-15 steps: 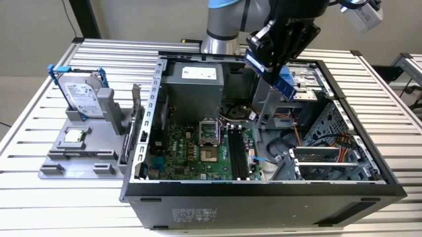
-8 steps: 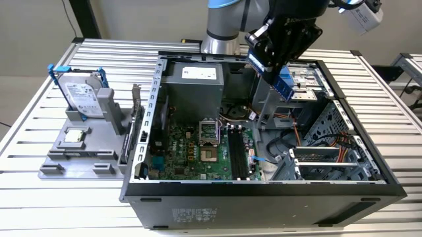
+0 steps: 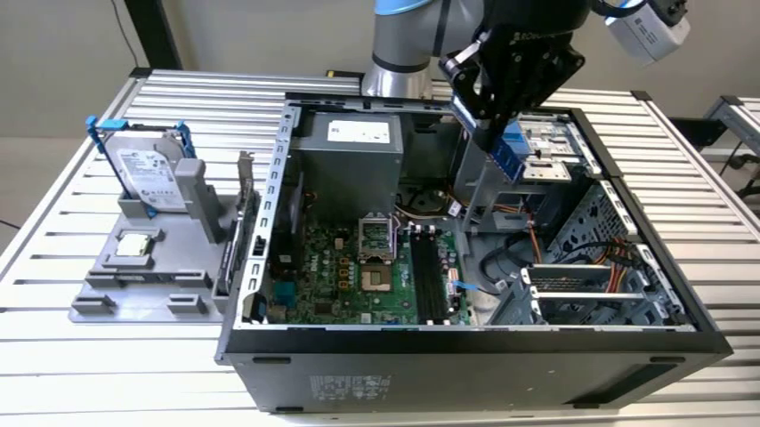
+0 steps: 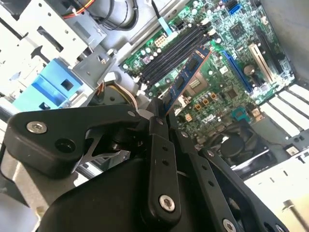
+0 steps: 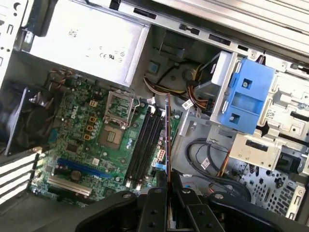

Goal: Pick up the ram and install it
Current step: 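Insert the ram into the slot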

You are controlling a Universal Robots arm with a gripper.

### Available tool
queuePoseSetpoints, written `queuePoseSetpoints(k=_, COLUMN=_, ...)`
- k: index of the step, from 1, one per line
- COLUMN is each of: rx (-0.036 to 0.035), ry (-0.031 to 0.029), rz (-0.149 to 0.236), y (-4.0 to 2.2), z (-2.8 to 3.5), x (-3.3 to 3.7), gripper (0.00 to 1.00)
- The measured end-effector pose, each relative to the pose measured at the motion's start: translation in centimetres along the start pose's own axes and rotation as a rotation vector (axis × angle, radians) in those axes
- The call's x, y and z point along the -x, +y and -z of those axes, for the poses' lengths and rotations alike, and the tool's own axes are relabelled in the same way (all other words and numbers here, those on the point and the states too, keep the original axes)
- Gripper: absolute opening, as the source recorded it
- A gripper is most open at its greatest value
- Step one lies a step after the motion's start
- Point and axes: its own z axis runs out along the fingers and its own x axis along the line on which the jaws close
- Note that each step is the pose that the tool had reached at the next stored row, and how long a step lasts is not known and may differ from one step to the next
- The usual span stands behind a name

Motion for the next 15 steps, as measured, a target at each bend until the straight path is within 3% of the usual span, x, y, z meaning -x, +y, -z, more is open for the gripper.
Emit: queuePoseSetpoints(k=15, rx=-0.0013, ry=-0.0012, rz=-0.107, y=0.00, z=0.00, x=0.00, gripper=0.00)
